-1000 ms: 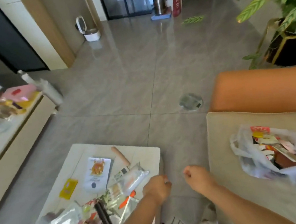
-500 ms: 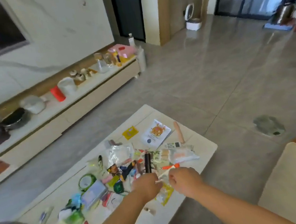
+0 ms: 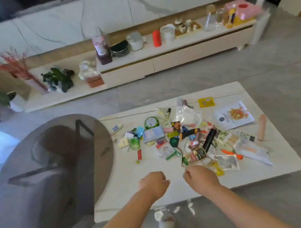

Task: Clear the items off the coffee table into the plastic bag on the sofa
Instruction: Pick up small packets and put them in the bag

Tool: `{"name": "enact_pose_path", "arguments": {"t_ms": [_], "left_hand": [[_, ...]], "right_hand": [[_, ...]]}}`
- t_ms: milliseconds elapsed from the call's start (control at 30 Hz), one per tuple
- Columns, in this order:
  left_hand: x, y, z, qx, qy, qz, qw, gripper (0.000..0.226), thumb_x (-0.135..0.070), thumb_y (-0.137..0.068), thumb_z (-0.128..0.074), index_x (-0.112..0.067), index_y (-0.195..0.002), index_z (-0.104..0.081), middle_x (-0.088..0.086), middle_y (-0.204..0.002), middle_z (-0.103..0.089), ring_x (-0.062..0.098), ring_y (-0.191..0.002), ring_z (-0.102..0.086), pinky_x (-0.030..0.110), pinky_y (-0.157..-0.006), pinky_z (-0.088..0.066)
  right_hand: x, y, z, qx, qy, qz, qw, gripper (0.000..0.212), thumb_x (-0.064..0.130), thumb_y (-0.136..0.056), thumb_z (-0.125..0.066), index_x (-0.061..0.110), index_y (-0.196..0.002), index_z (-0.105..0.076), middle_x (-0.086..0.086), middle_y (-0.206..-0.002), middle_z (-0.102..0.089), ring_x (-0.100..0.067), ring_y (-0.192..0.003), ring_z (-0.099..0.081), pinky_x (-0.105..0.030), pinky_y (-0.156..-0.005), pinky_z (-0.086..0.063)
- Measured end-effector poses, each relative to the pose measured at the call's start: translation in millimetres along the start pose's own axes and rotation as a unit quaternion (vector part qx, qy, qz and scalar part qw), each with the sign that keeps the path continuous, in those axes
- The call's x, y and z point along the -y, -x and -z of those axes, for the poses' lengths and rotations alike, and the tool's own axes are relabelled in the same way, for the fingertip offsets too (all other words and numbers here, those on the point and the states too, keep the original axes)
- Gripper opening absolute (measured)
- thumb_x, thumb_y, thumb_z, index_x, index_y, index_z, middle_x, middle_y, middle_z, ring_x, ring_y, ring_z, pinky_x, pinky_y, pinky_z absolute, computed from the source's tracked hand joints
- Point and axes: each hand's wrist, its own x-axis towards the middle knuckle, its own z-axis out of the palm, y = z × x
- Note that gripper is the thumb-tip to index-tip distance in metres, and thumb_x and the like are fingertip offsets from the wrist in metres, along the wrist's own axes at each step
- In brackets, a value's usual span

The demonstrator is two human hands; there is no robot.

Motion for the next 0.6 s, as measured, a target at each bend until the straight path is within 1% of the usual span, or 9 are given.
{"name": "enact_pose_path", "arguments": {"t_ms": [67,167,267,333,400,467,600], "left_hand": [[20.2,5.9,-4.5,-0.003,0.024,0.02,1.0,0.038,-0.042,-0.094,-0.042,-0.022,-0.121,-0.058,0.002,-0.127,-0.059,0.023,-0.115,-0.056,0.031,-0.091,-0.045],[49.0,6.8,-2.8,-0.011,0.058,0.043,0.997,0.038,-0.04,-0.094,-0.042,-0.021,-0.122,-0.057,0.002,-0.125,-0.061,0.022,-0.113,-0.057,0.03,-0.09,-0.046],[77.0,1.6,3.3,-0.018,0.087,0.06,0.994,0.037,-0.039,-0.094,-0.042,-0.021,-0.122,-0.058,0.001,-0.125,-0.061,0.021,-0.114,-0.057,0.028,-0.091,-0.045],[95.8,-5.2,9.7,-0.026,0.098,0.063,0.993,0.036,-0.039,-0.094,-0.042,-0.021,-0.122,-0.058,0.0,-0.125,-0.061,0.02,-0.114,-0.057,0.028,-0.09,-0.044],[115.0,-15.7,18.2,-0.026,0.106,0.062,0.992,0.036,-0.038,-0.095,-0.042,-0.02,-0.12,-0.059,0.001,-0.124,-0.061,0.021,-0.113,-0.057,0.028,-0.087,-0.045],[134.9,-30.8,27.7,-0.021,0.107,0.057,0.992,0.035,-0.037,-0.095,-0.041,-0.018,-0.118,-0.06,0.003,-0.121,-0.063,0.022,-0.109,-0.059,0.029,-0.085,-0.046],[168.9,-65.5,39.0,-0.019,0.112,0.051,0.992,0.032,-0.035,-0.095,-0.04,-0.017,-0.113,-0.061,0.003,-0.117,-0.063,0.025,-0.104,-0.061,0.031,-0.085,-0.05]], "right_hand": [[15.5,-3.6,-8.9,0.015,0.006,0.01,1.0,0.029,0.032,-0.096,-0.036,0.022,-0.07,-0.037,0.006,-0.064,-0.038,-0.02,-0.07,-0.044,-0.03,-0.05,-0.026],[37.9,-17.4,-17.4,0.025,0.018,0.022,0.999,0.022,0.033,-0.097,-0.036,0.021,-0.081,-0.044,0.005,-0.076,-0.047,-0.019,-0.073,-0.046,-0.031,-0.056,-0.031],[60.9,-37.3,-24.0,0.04,0.032,0.023,0.998,0.02,0.033,-0.097,-0.035,0.022,-0.085,-0.046,0.004,-0.081,-0.051,-0.019,-0.075,-0.048,-0.03,-0.061,-0.034],[78.4,-53.9,-29.3,0.046,0.037,0.02,0.998,0.022,0.033,-0.096,-0.036,0.02,-0.089,-0.051,0.002,-0.083,-0.054,-0.022,-0.079,-0.054,-0.029,-0.063,-0.035],[96.3,-71.4,-36.0,0.044,0.033,0.013,0.998,0.025,0.032,-0.096,-0.036,0.018,-0.094,-0.056,0.001,-0.089,-0.061,-0.022,-0.086,-0.059,-0.029,-0.064,-0.036],[114.6,-88.6,-43.9,0.041,0.025,0.002,0.999,0.025,0.032,-0.096,-0.037,0.018,-0.093,-0.056,0.0,-0.093,-0.064,-0.023,-0.087,-0.06,-0.029,-0.063,-0.036],[142.6,-121.9,-60.0,0.042,0.024,-0.016,0.999,0.023,0.033,-0.096,-0.037,0.019,-0.089,-0.053,0.003,-0.088,-0.061,-0.02,-0.081,-0.057,-0.028,-0.062,-0.035]]}}
